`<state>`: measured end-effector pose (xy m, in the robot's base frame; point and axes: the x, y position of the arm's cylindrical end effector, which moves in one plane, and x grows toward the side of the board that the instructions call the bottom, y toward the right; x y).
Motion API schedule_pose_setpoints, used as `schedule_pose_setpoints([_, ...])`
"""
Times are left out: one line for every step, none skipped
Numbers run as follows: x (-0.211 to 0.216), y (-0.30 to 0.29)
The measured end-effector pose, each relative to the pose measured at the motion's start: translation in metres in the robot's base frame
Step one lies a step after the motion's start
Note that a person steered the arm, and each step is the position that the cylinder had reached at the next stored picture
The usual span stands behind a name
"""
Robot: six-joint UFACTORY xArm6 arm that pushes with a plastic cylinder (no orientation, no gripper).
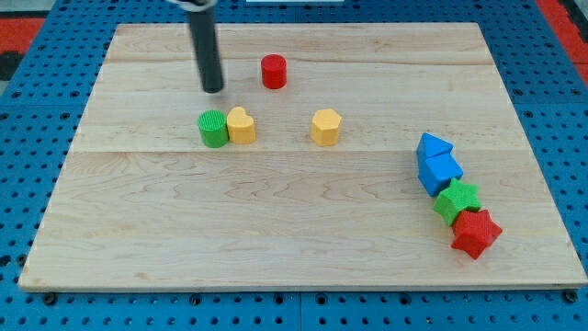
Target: Separate the red circle and hexagon
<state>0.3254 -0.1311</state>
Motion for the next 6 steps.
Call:
schedule_pose_setpoints([-0.017, 0.076])
schedule_pose_setpoints([-0.02, 0.133])
schedule_pose_setpoints([-0.042, 0.081])
schedule_pose_setpoints([-0.046, 0.135])
schedule_pose_setpoints([-0.049, 0.184])
schedule_pose_setpoints([-0.05, 0.196])
